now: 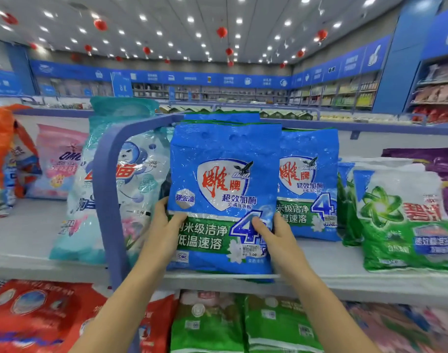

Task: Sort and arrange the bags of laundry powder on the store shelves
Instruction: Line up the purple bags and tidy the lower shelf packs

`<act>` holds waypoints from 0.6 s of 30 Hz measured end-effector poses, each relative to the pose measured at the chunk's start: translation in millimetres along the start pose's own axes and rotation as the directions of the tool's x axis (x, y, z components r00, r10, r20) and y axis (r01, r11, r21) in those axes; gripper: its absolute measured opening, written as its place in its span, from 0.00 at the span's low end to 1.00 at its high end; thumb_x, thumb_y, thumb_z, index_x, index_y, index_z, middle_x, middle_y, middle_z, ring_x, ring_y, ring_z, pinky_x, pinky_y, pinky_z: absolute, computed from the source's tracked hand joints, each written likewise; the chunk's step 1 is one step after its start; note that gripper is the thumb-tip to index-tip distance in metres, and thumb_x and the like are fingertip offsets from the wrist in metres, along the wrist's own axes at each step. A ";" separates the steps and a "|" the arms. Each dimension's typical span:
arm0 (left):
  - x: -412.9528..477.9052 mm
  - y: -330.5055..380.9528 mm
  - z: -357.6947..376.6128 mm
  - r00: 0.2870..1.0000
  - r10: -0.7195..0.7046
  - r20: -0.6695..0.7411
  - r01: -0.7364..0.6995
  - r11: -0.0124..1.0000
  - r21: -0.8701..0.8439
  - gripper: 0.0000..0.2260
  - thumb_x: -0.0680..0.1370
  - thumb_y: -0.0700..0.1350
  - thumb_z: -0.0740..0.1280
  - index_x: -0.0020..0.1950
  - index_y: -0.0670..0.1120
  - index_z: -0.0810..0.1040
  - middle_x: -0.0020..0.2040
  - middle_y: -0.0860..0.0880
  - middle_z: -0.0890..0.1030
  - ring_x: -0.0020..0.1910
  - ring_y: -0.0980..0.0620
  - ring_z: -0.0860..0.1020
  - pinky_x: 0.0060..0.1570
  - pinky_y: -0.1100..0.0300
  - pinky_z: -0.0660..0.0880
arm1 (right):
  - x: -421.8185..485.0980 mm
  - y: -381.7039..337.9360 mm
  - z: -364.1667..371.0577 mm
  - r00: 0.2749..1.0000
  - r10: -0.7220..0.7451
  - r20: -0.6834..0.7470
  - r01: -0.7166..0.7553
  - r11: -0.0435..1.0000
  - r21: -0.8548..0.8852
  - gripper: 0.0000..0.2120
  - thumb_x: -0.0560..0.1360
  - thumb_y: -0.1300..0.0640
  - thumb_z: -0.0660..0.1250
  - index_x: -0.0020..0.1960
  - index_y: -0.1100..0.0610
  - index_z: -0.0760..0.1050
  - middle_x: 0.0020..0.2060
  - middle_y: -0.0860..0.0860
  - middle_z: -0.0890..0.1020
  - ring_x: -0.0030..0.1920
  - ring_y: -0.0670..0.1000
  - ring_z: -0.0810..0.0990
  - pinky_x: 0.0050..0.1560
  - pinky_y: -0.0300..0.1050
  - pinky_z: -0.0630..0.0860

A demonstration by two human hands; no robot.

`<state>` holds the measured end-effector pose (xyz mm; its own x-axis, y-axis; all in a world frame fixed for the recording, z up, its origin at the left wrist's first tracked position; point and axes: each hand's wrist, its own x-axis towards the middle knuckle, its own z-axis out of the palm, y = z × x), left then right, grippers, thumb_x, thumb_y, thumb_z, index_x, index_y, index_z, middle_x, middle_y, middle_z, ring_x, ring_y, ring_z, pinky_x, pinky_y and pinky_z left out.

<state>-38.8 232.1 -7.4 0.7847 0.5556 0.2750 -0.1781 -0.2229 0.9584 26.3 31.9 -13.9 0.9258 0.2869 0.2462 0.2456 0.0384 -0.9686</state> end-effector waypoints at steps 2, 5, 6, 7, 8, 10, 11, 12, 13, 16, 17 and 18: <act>-1.7 1.5 2.1 1.000 0.010 -0.011 -0.010 0.998 0.059 0.16 0.80 0.52 0.60 0.67 0.57 0.63 0.52 0.59 0.77 0.49 0.57 0.76 0.47 0.55 0.71 | 1.4 -3.2 0.8 1.000 -0.024 -0.006 0.024 1.000 -0.020 0.06 0.77 0.53 0.64 0.54 0.47 0.72 0.51 0.48 0.82 0.47 0.44 0.83 0.40 0.36 0.78; -3.2 3.3 3.0 0.999 0.047 -0.020 -0.045 0.995 0.084 0.19 0.81 0.50 0.59 0.71 0.54 0.61 0.58 0.54 0.76 0.53 0.54 0.76 0.49 0.55 0.70 | 2.2 -8.0 3.9 0.998 -0.056 -0.033 0.055 0.997 -0.049 0.06 0.77 0.55 0.64 0.53 0.48 0.72 0.53 0.51 0.81 0.49 0.46 0.82 0.40 0.36 0.79; -4.1 3.5 3.0 0.998 0.056 -0.015 -0.054 0.994 0.098 0.20 0.81 0.50 0.59 0.72 0.54 0.60 0.61 0.52 0.75 0.56 0.52 0.75 0.53 0.53 0.70 | 1.1 -8.5 4.1 0.996 -0.071 -0.046 0.068 0.996 -0.058 0.07 0.77 0.56 0.65 0.54 0.49 0.71 0.54 0.51 0.81 0.48 0.44 0.81 0.39 0.34 0.78; -5.1 3.4 2.5 0.998 0.063 -0.009 -0.062 0.992 0.109 0.21 0.81 0.49 0.59 0.73 0.53 0.59 0.63 0.51 0.75 0.57 0.51 0.74 0.54 0.53 0.69 | -0.5 -9.4 4.4 0.995 -0.084 -0.056 0.080 0.995 -0.061 0.08 0.77 0.57 0.65 0.55 0.50 0.70 0.54 0.51 0.80 0.48 0.41 0.80 0.39 0.33 0.78; -6.9 3.7 1.8 0.997 0.075 -0.002 -0.074 0.990 0.116 0.21 0.81 0.48 0.59 0.74 0.53 0.58 0.64 0.50 0.74 0.58 0.51 0.74 0.55 0.53 0.69 | -2.5 -10.5 3.8 0.993 -0.095 -0.064 0.091 0.994 -0.062 0.10 0.77 0.57 0.65 0.57 0.50 0.69 0.54 0.49 0.79 0.48 0.38 0.79 0.40 0.32 0.77; -13.4 4.4 -0.6 0.992 0.125 0.015 -0.126 0.982 0.141 0.24 0.81 0.45 0.60 0.75 0.52 0.57 0.68 0.49 0.73 0.62 0.51 0.73 0.58 0.54 0.68 | -7.9 -15.1 0.7 0.987 -0.130 -0.092 0.122 0.988 -0.090 0.14 0.77 0.56 0.65 0.60 0.47 0.64 0.53 0.42 0.76 0.48 0.33 0.76 0.43 0.29 0.75; -18.5 4.9 -1.9 0.986 0.164 0.020 -0.165 0.973 0.164 0.25 0.81 0.44 0.61 0.76 0.51 0.56 0.70 0.49 0.71 0.64 0.51 0.71 0.62 0.54 0.67 | -11.4 -19.1 -2.6 0.980 -0.163 -0.115 0.150 0.982 -0.111 0.15 0.77 0.56 0.64 0.60 0.47 0.64 0.52 0.41 0.75 0.46 0.32 0.76 0.42 0.27 0.74; -24.0 4.5 -3.8 0.978 0.206 0.023 -0.206 0.960 0.190 0.27 0.80 0.43 0.62 0.76 0.51 0.55 0.72 0.49 0.69 0.67 0.52 0.68 0.65 0.53 0.65 | -15.2 -22.7 -7.1 0.970 -0.200 -0.142 0.182 0.975 -0.126 0.14 0.78 0.56 0.64 0.59 0.47 0.64 0.51 0.42 0.75 0.44 0.30 0.76 0.41 0.25 0.72; -29.2 3.9 -5.6 0.970 0.242 0.018 -0.241 0.948 0.210 0.28 0.80 0.43 0.62 0.77 0.51 0.55 0.73 0.50 0.67 0.70 0.52 0.67 0.69 0.50 0.64 | -20.2 -26.3 -12.7 0.959 -0.228 -0.166 0.207 0.969 -0.136 0.13 0.78 0.57 0.63 0.59 0.47 0.65 0.51 0.44 0.75 0.43 0.30 0.76 0.40 0.24 0.71; -43.1 -0.4 -9.7 0.940 0.338 -0.036 -0.327 0.928 0.181 0.26 0.79 0.42 0.64 0.75 0.50 0.59 0.72 0.51 0.67 0.71 0.51 0.66 0.70 0.47 0.64 | -45.5 -33.6 -35.4 0.939 -0.283 -0.197 0.249 0.951 -0.181 0.11 0.78 0.58 0.63 0.59 0.49 0.69 0.54 0.45 0.77 0.47 0.32 0.76 0.43 0.24 0.71; -47.8 -1.5 -9.3 0.925 0.375 -0.058 -0.362 0.919 0.157 0.23 0.79 0.42 0.65 0.72 0.50 0.62 0.70 0.52 0.69 0.69 0.53 0.67 0.68 0.51 0.65 | -57.0 -34.4 -44.8 0.933 -0.295 -0.204 0.257 0.946 -0.196 0.10 0.78 0.58 0.63 0.58 0.49 0.70 0.54 0.44 0.77 0.49 0.32 0.76 0.44 0.24 0.71; -53.3 -1.3 -7.4 0.910 0.407 -0.077 -0.396 0.909 0.130 0.20 0.78 0.43 0.65 0.68 0.52 0.65 0.66 0.53 0.71 0.66 0.55 0.69 0.66 0.55 0.66 | -69.5 -35.1 -55.1 0.928 -0.305 -0.213 0.262 0.942 -0.208 0.09 0.78 0.58 0.63 0.57 0.48 0.72 0.53 0.43 0.78 0.50 0.33 0.76 0.45 0.24 0.71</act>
<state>-84.8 208.7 -22.8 0.5960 0.4761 0.6466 -0.3955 -0.5267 0.7524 -30.8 -42.2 4.8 0.8456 0.0502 0.5314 0.5338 -0.0876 -0.8411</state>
